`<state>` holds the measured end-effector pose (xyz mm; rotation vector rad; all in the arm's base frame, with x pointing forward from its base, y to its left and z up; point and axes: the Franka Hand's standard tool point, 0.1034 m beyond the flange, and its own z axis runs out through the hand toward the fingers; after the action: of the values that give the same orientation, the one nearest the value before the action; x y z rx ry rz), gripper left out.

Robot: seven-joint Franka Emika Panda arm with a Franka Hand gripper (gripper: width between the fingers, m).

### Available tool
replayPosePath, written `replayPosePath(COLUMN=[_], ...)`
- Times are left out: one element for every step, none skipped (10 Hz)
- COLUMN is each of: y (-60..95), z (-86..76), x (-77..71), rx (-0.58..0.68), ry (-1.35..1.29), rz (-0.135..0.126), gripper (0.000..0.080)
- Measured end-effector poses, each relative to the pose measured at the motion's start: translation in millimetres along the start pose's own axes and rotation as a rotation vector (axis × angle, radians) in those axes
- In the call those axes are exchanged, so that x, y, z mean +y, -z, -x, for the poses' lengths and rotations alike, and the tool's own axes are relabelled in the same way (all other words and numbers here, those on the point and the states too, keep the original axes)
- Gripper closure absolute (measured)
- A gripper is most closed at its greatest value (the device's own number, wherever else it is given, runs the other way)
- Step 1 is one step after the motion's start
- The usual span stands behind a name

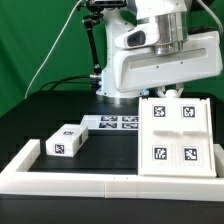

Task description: Assemble cabinet

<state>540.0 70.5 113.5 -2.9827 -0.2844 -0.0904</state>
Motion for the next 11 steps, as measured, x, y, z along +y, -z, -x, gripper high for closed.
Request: replayPosePath(y=[3.1, 1.9, 1.4, 1.4, 1.5, 3.7, 8.9, 13.4, 20.1, 25.4, 24.3], z=[-3.7, -2.5, -1.7, -1.7, -1.7, -1.6, -3.6, -7.7, -15.3, -23.1, -23.4], x=[-1.5, -1.8, -1.9, -1.9, -1.9, -1.7, -2.7, -4.2, -6.2, -7.7, -7.2], rx=[-0.004, -0.004, -0.006, -0.006, -0.006, -0.01, -0.009, -0.01, -0.015, -0.017, -0.012], ry=[0.003, 0.005, 0.005, 0.005, 0.005, 0.005, 0.008, 0.01, 0.015, 0.018, 0.019], rz=[-0.002, -0.001, -0.002, -0.002, -0.002, -0.002, 0.0, -0.001, -0.004, -0.008, -0.007], gripper=[0.0797, 0.0797, 0.0797, 0.0797, 0.0797, 0.0797, 0.0797, 0.0797, 0.0797, 0.0797, 0.0797])
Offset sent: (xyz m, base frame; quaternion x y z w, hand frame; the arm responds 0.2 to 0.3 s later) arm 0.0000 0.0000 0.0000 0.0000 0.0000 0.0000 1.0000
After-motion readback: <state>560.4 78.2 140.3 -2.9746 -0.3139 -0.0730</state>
